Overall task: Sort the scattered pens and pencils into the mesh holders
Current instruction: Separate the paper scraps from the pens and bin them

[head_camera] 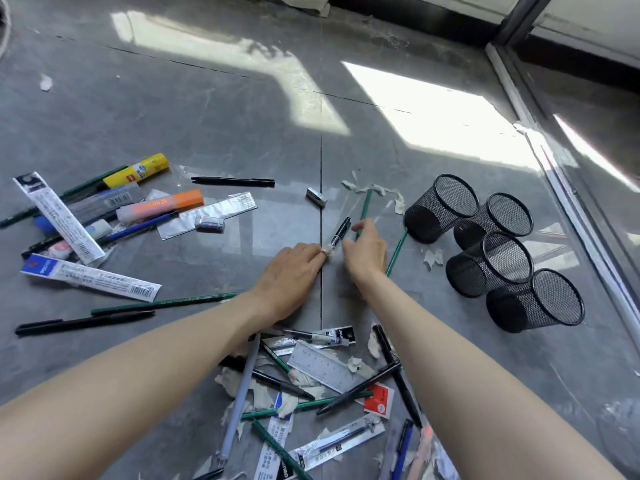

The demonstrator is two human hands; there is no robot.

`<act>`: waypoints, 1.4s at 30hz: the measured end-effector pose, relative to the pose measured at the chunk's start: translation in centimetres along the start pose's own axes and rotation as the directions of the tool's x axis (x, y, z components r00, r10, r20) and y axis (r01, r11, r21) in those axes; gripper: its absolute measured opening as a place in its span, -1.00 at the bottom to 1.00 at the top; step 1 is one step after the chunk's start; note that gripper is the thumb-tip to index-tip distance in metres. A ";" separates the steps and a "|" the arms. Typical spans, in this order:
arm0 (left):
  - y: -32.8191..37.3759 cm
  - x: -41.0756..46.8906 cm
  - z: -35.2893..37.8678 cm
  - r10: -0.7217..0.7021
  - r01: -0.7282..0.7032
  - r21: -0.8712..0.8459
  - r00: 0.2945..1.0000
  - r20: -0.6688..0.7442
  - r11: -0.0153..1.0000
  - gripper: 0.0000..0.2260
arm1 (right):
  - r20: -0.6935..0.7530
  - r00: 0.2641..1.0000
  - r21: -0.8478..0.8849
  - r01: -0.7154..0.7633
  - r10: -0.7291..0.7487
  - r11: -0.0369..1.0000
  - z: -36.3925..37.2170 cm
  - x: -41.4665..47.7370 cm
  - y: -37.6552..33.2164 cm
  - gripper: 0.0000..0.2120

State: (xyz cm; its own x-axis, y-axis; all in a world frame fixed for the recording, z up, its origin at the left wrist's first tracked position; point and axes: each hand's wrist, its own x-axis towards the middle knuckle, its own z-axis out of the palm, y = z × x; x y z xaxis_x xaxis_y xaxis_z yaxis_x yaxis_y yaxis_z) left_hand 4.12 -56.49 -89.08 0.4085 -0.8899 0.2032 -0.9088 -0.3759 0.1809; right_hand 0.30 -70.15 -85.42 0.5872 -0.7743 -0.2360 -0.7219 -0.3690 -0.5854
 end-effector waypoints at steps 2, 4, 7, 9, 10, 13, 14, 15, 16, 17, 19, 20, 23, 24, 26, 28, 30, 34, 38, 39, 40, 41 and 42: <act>-1.1 -0.5 -0.1 0.053 -0.055 0.037 0.998 0.043 0.998 -0.68 | 0.027 0.999 -0.005 -0.025 0.025 1.000 0.9 -0.4 -0.2 -0.82; -1.7 -1.2 -1.1 0.152 -0.160 0.074 0.983 0.104 0.984 -0.76 | 0.019 0.998 0.012 -0.053 0.053 0.999 1.5 -0.7 -0.6 -0.82; -2.8 -2.7 -2.8 0.324 -0.333 0.091 0.940 0.106 0.938 -0.74 | 0.026 0.997 -0.001 -0.072 0.072 0.997 2.5 -0.6 -1.1 -0.73; -3.3 -3.9 -3.1 0.436 -0.450 0.085 0.888 0.146 0.889 -0.87 | 0.024 0.997 -0.046 -0.074 0.075 0.996 3.1 -0.5 -1.7 -0.75; -3.4 -4.4 -3.0 0.504 -0.519 0.066 0.848 0.165 0.852 -0.93 | 0.021 0.998 -0.052 -0.061 0.062 0.997 3.3 -0.5 -2.1 -0.78; -3.0 -4.7 -1.9 0.609 -0.637 0.048 0.754 0.248 0.769 -0.81 | 0.067 0.998 -0.004 0.022 -0.022 1.000 4.2 -0.8 -3.5 -0.84; -2.6 -4.4 -1.3 0.606 -0.645 0.083 0.748 0.269 0.760 -0.71 | 0.099 0.993 0.034 0.060 -0.064 0.998 4.6 -1.0 -4.0 -0.88; -2.4 -3.9 -0.7 0.590 -0.640 0.125 0.755 0.287 0.758 -0.65 | 0.136 0.984 0.090 0.101 -0.113 0.991 4.9 -1.2 -4.6 -0.91; -2.1 -3.3 -0.3 0.560 -0.619 0.163 0.774 0.297 0.769 -0.64 | 0.166 0.973 0.154 0.137 -0.162 0.979 5.1 -1.2 -5.0 -0.92; -2.0 -2.6 -0.1 0.538 -0.598 0.187 0.792 0.290 0.780 -0.64 | 0.168 0.965 0.193 0.166 -0.200 0.967 5.1 -1.1 -5.2 -0.91; -1.8 -1.1 -0.2 0.505 -0.559 0.197 0.821 0.267 0.805 -0.64 | 0.075 0.974 0.143 0.202 -0.214 0.969 4.2 0.1 -5.2 -0.86; -1.7 -0.4 -0.5 0.486 -0.537 0.203 0.837 0.252 0.819 -0.63 | -0.010 0.982 0.070 0.187 -0.187 0.980 3.5 1.0 -4.8 -0.83; -2.0 1.3 -0.2 0.386 -0.399 0.111 0.914 0.122 0.910 -0.62 | -0.135 0.981 -0.141 0.120 -0.139 0.983 0.7 4.8 -1.9 -0.65; -2.1 1.7 0.2 0.313 -0.318 0.043 0.946 0.085 0.947 -0.66 | -0.105 0.986 -0.214 0.107 -0.132 0.971 -0.1 6.0 -0.7 -0.58; -2.3 2.4 1.0 0.155 -0.148 -0.085 0.985 0.082 0.985 -0.65 | -0.017 0.996 -0.271 0.077 -0.084 0.960 -1.3 8.1 1.1 -0.47; -2.2 3.0 1.5 0.065 -0.051 -0.129 0.992 0.110 0.990 -0.47 | 0.042 0.997 -0.274 0.078 -0.069 0.959 -2.0 9.6 2.2 -0.41; -2.0 3.6 1.2 -0.002 0.023 -0.172 0.993 0.120 0.985 -0.38 | 0.058 0.987 -0.242 0.159 -0.149 0.957 -1.7 10.8 2.2 -0.40; -1.3 4.6 1.3 -0.103 0.120 -0.285 0.992 0.075 0.951 -0.57 | 0.148 0.911 -0.138 0.404 -0.385 0.904 1.0 11.3 0.1 -0.44; -0.5 5.2 1.0 -0.073 0.091 -0.334 0.995 0.068 0.938 -0.66 | 0.269 0.878 -0.196 0.452 -0.396 0.870 3.3 11.2 -3.0 -0.49; -0.6 5.3 1.1 -0.045 0.066 -0.320 0.996 0.074 0.945 -0.64 | 0.300 0.880 -0.206 0.436 -0.367 0.876 3.5 11.5 -3.4 -0.49; -0.8 5.2 1.3 -0.006 0.031 -0.286 0.996 0.086 0.958 -0.59 | 0.322 0.883 -0.227 0.423 -0.342 0.877 3.7 11.9 -3.5 -0.49; -0.9 5.2 1.5 0.034 -0.008 -0.241 0.994 0.105 0.970 -0.54 | 0.314 0.888 -0.220 0.412 -0.335 0.884 3.6 12.2 -3.5 -0.47; -1.0 5.1 1.7 0.060 -0.033 -0.202 0.990 0.131 0.979 -0.49 | 0.294 0.895 -0.222 0.405 -0.335 0.887 3.5 12.5 -3.3 -0.47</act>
State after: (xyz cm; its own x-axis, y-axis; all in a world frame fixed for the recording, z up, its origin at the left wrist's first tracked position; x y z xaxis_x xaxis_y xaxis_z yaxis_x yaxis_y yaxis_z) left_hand 7.02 -61.13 -89.84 0.3384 -0.9371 0.0862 -0.8860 -0.2864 0.3646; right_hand 11.30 -76.76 -89.14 0.8750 -0.4184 -0.2435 -0.4841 -0.7549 -0.4425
